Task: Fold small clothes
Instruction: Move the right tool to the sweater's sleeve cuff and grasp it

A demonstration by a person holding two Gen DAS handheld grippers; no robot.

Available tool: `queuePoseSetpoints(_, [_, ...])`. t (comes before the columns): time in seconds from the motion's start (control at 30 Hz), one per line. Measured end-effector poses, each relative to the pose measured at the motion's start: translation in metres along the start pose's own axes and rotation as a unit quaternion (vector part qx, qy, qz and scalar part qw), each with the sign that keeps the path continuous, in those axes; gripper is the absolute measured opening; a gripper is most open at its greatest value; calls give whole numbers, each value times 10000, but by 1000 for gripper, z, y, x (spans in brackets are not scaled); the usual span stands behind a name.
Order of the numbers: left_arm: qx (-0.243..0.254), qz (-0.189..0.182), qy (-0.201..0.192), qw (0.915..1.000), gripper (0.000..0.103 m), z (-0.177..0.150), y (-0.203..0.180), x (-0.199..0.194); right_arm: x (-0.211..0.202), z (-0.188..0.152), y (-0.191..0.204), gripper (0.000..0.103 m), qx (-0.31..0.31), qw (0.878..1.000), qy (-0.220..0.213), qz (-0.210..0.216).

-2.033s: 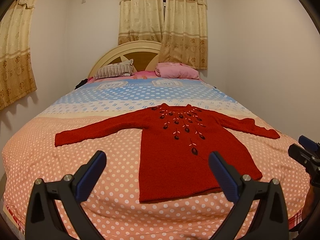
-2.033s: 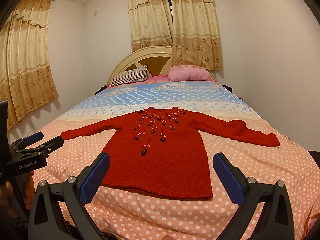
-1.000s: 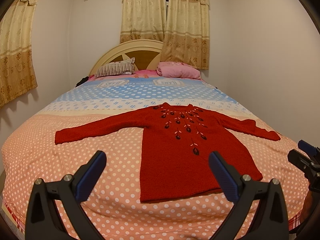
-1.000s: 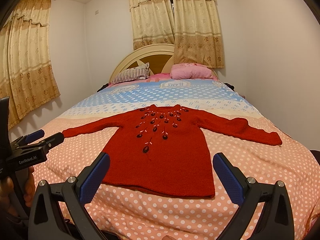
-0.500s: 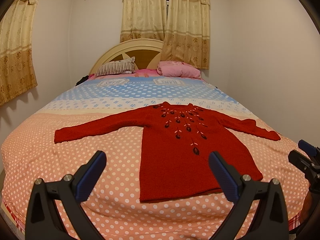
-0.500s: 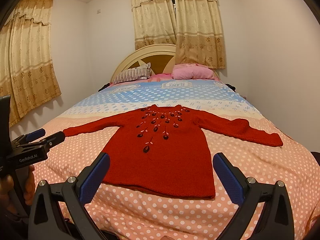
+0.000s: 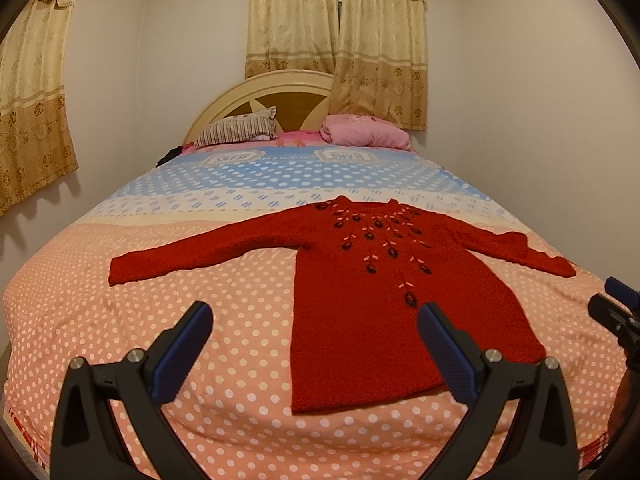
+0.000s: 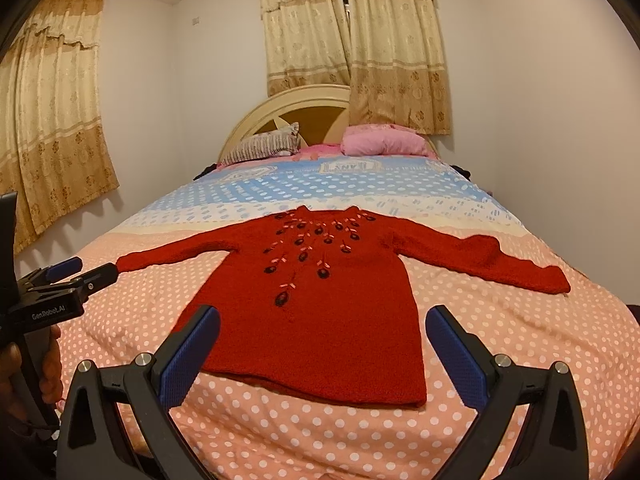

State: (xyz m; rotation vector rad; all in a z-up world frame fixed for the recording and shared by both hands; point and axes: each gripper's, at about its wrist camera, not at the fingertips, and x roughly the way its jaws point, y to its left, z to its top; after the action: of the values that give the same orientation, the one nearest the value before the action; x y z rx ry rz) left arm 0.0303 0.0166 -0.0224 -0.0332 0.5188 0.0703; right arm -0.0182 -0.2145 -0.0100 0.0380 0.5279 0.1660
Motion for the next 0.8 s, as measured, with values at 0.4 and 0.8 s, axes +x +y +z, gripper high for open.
queuePoseSetpoints(0.4, [397, -11, 277, 9988, 103, 23, -13, 74, 59, 10, -118, 102, 1159, 9898, 373, -741])
queuePoseSetpoints(0.8, [489, 138, 680, 9964, 103, 27, -15, 169, 99, 22, -272, 102, 2127, 9503, 787, -2135])
